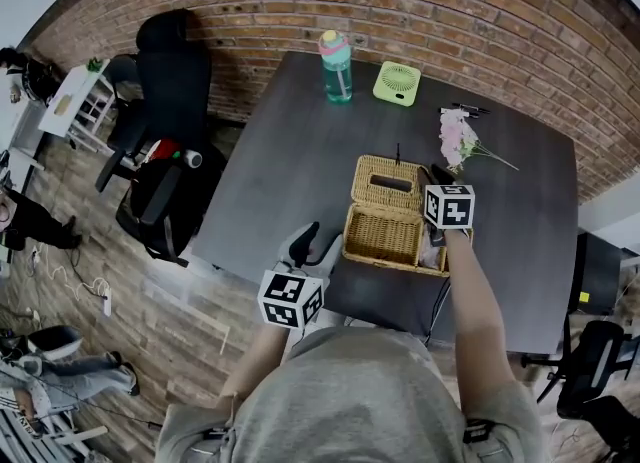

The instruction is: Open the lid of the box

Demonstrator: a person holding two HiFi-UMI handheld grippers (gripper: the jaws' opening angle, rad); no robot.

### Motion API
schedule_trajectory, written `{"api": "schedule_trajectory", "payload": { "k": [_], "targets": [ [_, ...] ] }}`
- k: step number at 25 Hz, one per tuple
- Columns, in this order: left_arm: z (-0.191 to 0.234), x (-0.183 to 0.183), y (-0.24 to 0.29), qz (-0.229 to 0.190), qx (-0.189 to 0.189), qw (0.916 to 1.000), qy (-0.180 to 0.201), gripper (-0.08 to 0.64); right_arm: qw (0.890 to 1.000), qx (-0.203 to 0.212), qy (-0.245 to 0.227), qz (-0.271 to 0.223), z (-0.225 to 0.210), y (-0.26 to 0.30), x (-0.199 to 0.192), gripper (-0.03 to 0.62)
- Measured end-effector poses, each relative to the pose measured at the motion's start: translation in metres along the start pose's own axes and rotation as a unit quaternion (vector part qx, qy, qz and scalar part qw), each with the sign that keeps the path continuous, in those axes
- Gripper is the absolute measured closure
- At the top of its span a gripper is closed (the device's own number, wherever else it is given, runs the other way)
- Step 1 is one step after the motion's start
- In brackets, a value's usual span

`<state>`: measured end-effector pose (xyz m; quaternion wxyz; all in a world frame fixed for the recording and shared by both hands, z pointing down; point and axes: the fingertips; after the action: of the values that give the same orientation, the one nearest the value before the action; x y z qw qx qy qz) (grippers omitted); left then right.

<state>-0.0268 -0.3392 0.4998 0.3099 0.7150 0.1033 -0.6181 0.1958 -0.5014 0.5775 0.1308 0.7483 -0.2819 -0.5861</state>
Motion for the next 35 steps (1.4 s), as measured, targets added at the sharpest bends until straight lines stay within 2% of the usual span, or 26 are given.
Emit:
{"api": "schedule_trajectory", "payload": {
  "k": [13, 19, 26, 35],
  "targets": [
    [-0.018, 0.007, -0.025, -0.011, -0.031, 0.9994, 0.013, 0.362, 0.998, 0.012, 0.022, -0.054, 0.033, -0.079, -0.006, 0.475],
    [-0.031, 0.004, -0.047, -0.016, -0.045, 0.9987, 0.021, 0.364, 0.996, 0.019, 0.021, -0.085, 0.063, -0.13, -0.018, 0.521],
    [-0.049, -0.012, -0.082, -0.019, -0.052, 0.998, 0.028, 0.388, 0.993, 0.024, 0.012, -0.112, 0.097, -0.184, -0.049, 0.553],
    [-0.072, -0.023, -0.14, -0.032, -0.052, 0.9973, 0.04, 0.423, 0.99, 0.033, 0.023, -0.134, 0.138, -0.253, -0.096, 0.577]
  ]
}}
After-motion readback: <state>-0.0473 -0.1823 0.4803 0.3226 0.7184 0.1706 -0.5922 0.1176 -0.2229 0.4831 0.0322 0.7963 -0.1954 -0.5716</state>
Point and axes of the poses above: the fingertips, and each gripper's own axes: y forward along the fingers, z to its left, x out of its top, and after that the axes turned 15 degrees about y, right-handed
